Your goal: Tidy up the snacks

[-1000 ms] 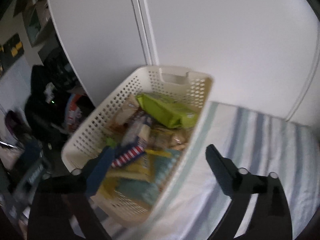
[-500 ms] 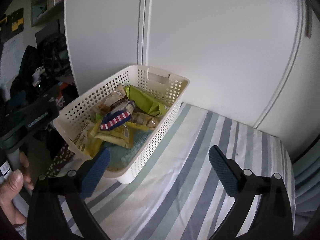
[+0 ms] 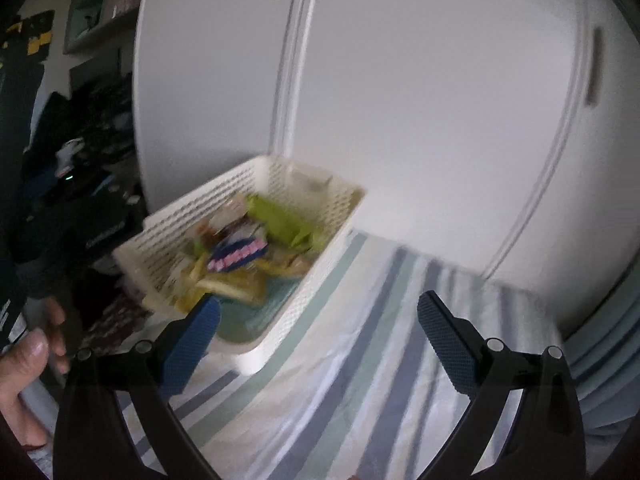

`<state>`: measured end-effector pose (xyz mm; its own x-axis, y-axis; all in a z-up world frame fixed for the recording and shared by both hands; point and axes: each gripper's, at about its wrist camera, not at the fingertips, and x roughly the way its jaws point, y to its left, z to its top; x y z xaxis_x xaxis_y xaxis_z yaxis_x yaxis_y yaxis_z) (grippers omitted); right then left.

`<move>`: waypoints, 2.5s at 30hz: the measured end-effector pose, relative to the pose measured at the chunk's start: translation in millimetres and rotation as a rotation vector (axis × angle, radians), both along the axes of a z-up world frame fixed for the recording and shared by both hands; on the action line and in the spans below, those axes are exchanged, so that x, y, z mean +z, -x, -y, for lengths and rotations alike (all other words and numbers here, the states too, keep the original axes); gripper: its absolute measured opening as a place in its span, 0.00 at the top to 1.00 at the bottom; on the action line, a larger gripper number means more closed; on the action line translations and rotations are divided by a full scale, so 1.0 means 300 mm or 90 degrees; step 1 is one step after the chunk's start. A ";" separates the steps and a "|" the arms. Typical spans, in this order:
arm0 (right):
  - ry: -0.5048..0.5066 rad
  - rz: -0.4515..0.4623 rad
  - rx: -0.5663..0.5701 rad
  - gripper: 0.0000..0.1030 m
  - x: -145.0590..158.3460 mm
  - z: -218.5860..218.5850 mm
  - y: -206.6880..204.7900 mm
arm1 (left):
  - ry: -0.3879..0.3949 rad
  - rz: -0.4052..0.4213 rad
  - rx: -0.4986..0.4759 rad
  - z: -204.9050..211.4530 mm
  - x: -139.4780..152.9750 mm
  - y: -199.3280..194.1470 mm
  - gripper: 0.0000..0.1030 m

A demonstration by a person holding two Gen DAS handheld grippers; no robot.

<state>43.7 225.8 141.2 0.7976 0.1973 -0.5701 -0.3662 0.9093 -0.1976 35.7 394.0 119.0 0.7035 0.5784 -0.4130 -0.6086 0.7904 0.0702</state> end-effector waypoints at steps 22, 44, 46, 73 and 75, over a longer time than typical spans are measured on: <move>0.057 -0.012 0.039 0.05 -0.026 -0.103 0.021 | -0.057 -0.005 0.017 0.011 0.002 -0.003 0.02; 0.080 0.000 0.029 0.05 -0.031 -0.134 0.022 | -0.081 -0.022 0.034 -0.016 -0.012 -0.006 0.02; 0.080 0.000 0.031 0.05 -0.031 -0.134 0.020 | -0.082 -0.023 0.034 -0.016 -0.013 -0.005 0.02; 0.079 0.004 0.038 0.05 -0.029 -0.140 0.019 | -0.086 -0.025 0.032 -0.012 -0.014 -0.010 0.02; 0.081 0.004 0.041 0.05 -0.030 -0.144 0.017 | -0.086 -0.025 0.032 -0.012 -0.014 -0.010 0.02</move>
<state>38.6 269.1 132.3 0.7889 0.1748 -0.5892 -0.4217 0.8514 -0.3120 38.8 397.7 114.8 0.6566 0.6651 -0.3556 -0.6423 0.7403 0.1985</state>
